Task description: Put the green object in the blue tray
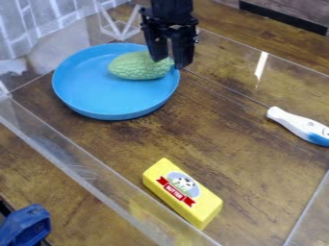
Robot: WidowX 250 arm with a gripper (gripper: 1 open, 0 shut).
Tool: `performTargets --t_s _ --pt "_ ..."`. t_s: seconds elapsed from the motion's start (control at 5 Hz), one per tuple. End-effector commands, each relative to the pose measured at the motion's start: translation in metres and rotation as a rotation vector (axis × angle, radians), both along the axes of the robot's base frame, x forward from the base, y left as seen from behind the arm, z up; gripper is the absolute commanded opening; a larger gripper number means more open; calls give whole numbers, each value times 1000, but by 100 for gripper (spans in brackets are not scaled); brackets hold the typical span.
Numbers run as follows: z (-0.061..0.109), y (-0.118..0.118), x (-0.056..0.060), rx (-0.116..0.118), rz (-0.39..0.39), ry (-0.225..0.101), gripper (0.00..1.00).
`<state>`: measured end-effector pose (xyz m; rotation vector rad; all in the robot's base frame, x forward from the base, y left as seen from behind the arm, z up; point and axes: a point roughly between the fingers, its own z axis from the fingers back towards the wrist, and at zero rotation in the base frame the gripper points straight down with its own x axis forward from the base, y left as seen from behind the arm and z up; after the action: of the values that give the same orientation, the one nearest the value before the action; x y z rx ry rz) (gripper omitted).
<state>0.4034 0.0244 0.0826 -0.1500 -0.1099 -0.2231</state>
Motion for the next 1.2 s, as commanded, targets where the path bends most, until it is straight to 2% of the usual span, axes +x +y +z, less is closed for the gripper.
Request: performTargets --t_s 0.0,1.0 --pt "26 15 9 7 30 -79 100" --pt "10 13 11 -21 40 -66 100"
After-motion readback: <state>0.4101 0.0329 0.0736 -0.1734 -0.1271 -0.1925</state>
